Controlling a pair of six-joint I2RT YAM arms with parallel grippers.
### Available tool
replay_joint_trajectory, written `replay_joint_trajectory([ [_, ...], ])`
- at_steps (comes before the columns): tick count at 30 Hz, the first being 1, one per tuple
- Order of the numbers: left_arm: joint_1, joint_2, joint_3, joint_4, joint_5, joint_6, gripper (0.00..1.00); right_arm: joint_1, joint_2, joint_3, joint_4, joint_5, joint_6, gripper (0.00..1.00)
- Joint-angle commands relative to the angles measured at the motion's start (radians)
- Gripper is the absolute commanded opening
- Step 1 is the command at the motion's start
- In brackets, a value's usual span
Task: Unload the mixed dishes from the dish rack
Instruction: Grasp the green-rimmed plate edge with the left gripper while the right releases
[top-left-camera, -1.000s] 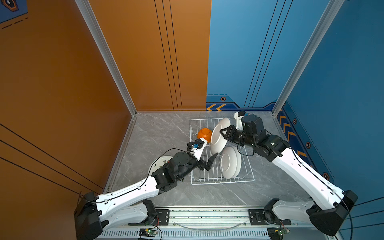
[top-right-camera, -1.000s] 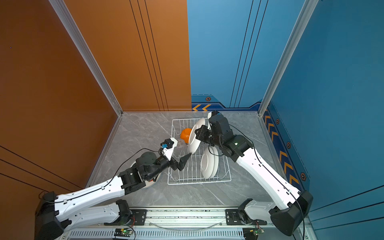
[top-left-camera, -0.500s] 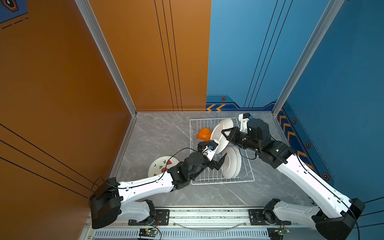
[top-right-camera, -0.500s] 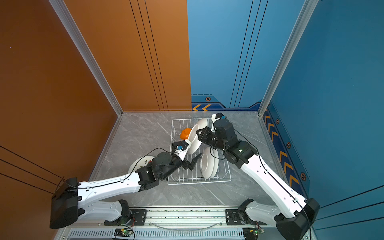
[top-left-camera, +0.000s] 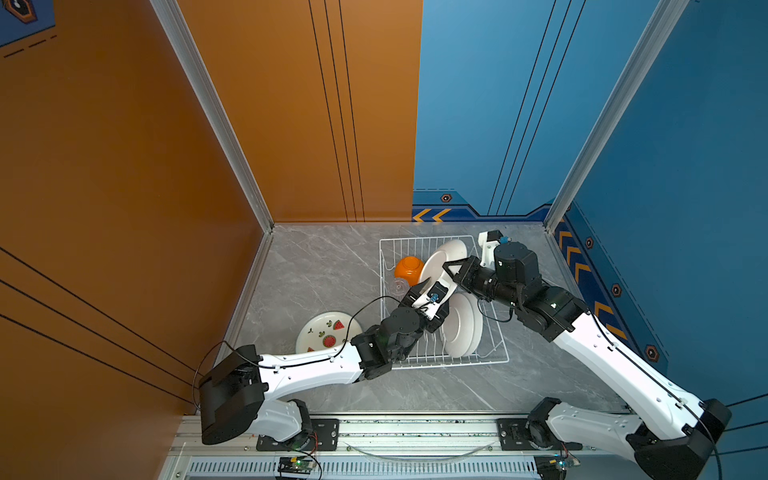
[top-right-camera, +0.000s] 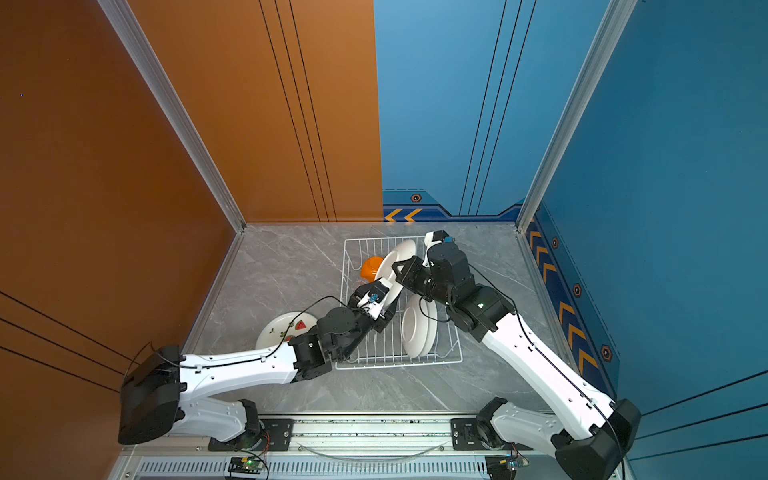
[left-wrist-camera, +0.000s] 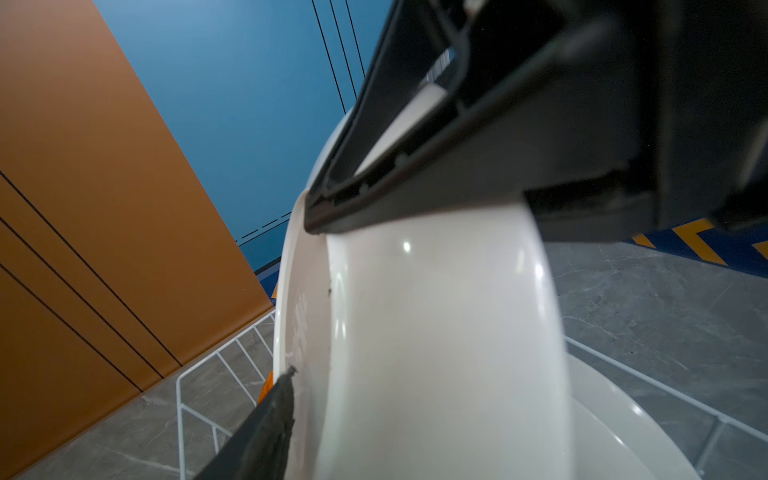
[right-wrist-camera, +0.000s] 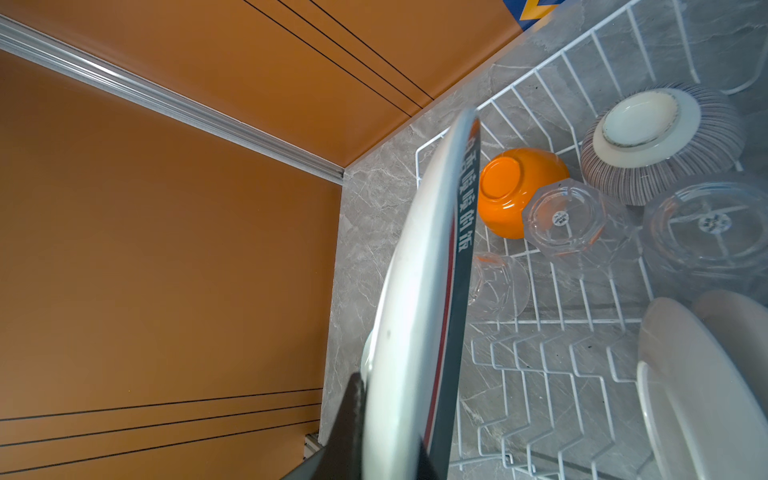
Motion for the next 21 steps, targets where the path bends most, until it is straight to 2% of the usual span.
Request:
replay_joint_trajectory([
  [1,-0.008,0.016,0.023,0.066,-0.065,0.051,0.58,-0.004,-0.007,-0.004,0.043,-0.016,0.03,0.0],
  [6,-0.007,0.025,0.026,0.082,-0.087,0.078,0.47,-0.004,0.009,0.001,0.05,-0.041,0.042,0.0],
  [13,-0.003,0.054,0.028,0.13,-0.16,0.125,0.41,-0.003,0.011,-0.001,0.064,-0.036,0.054,0.0],
  [14,-0.004,0.058,0.027,0.14,-0.161,0.128,0.37,-0.003,0.009,-0.001,0.064,-0.034,0.055,0.0],
  [15,-0.003,0.061,0.024,0.151,-0.204,0.132,0.31,-0.003,0.009,-0.002,0.063,-0.032,0.056,0.0],
  [19,0.001,0.06,0.017,0.183,-0.236,0.137,0.04,-0.007,0.009,-0.007,0.07,-0.032,0.067,0.0],
  [20,0.003,0.058,0.015,0.188,-0.242,0.137,0.0,-0.01,0.01,-0.01,0.077,-0.036,0.073,0.0],
  [21,0.003,0.058,0.014,0.194,-0.246,0.14,0.0,-0.014,0.012,-0.016,0.087,-0.042,0.079,0.0],
])
